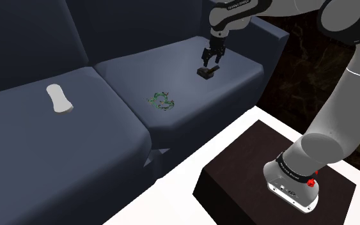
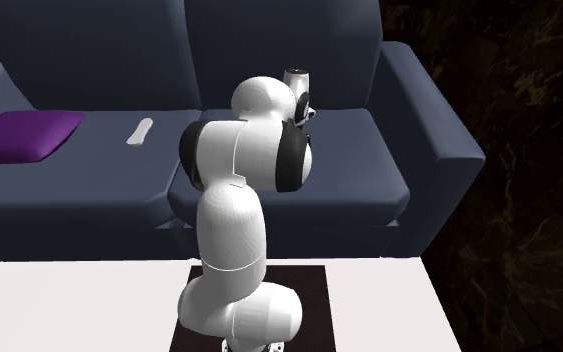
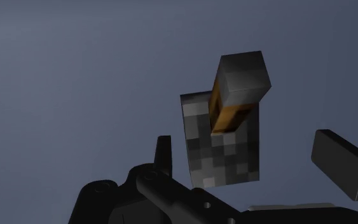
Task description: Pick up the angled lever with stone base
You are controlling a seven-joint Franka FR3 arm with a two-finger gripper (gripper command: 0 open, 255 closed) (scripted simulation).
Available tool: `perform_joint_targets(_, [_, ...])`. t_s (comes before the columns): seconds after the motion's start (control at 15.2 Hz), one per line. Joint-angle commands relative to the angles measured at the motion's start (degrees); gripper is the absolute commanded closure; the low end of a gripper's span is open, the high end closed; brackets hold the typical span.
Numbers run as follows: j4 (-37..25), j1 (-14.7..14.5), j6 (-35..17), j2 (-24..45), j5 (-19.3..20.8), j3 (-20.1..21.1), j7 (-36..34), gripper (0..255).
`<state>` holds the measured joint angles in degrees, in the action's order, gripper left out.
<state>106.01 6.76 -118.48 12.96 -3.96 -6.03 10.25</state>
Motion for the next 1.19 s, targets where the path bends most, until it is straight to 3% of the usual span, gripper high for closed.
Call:
perform_joint_targets(0.0, [0.90,0.04,-1.48,0.58,-0.12,0.01,0.15,0])
perform_joint_targets(0.26, [1.87,0.07,-3.24,1.37,-0.28,0.05,0.30,0])
perform_joint_targets(0.33, [1.87,0.06,-3.25,1.38,-0.28,0.05,0.30,255])
perform_joint_targets(1.12, [0.73,0.04,-1.19,0.45,-0.09,0.00,0.13,255])
